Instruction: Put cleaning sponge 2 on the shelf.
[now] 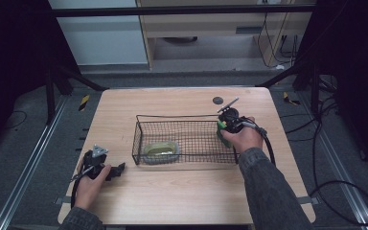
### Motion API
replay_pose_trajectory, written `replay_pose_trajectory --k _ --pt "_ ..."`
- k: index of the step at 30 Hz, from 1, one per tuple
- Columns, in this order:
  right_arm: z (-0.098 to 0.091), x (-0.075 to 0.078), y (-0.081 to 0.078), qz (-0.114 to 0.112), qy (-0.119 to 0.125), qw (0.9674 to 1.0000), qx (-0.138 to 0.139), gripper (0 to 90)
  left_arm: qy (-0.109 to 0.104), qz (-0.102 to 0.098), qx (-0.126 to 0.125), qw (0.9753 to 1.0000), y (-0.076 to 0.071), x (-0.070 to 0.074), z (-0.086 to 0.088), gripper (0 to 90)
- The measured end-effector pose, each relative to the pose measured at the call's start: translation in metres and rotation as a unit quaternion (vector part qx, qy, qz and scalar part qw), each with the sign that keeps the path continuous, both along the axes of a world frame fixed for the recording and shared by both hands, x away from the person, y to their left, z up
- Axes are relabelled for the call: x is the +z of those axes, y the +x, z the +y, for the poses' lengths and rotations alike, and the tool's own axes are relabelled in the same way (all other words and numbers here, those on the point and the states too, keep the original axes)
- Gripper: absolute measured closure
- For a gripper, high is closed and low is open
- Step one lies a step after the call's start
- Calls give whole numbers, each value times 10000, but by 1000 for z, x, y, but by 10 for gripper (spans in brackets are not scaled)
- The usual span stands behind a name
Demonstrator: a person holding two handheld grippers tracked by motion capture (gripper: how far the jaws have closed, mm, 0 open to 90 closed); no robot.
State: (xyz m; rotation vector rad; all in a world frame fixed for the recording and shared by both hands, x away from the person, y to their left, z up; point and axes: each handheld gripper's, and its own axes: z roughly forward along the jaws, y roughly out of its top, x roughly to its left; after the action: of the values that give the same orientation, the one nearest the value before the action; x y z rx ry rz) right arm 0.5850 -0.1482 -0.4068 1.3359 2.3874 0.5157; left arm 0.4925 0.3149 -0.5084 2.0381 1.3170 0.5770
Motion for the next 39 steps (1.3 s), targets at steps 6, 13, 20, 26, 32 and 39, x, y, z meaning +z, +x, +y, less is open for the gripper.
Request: replay_pose_trajectory --k 6,13,20,26,32,39 --pt "0 1 -1 53 140 9999 -8 592 -2 4 0 10000 0 0 0 0" --pt "1 4 -5 111 286 9995 -22 506 -7 9 1 10000 0 0 0 0" --pt "5 5 -9 171 443 9989 20 466 -14 11 1 10000 0 0 0 0" --pt "7 4 -11 202 466 9987 4 440 -14 11 3 10000 0 0 0 0" --pt "11 1 -13 262 521 9983 7 419 -17 14 8 10000 0 0 0 0" --pt "12 0 -13 248 540 9982 -40 377 -3 17 -2 10000 1 0 0 0"
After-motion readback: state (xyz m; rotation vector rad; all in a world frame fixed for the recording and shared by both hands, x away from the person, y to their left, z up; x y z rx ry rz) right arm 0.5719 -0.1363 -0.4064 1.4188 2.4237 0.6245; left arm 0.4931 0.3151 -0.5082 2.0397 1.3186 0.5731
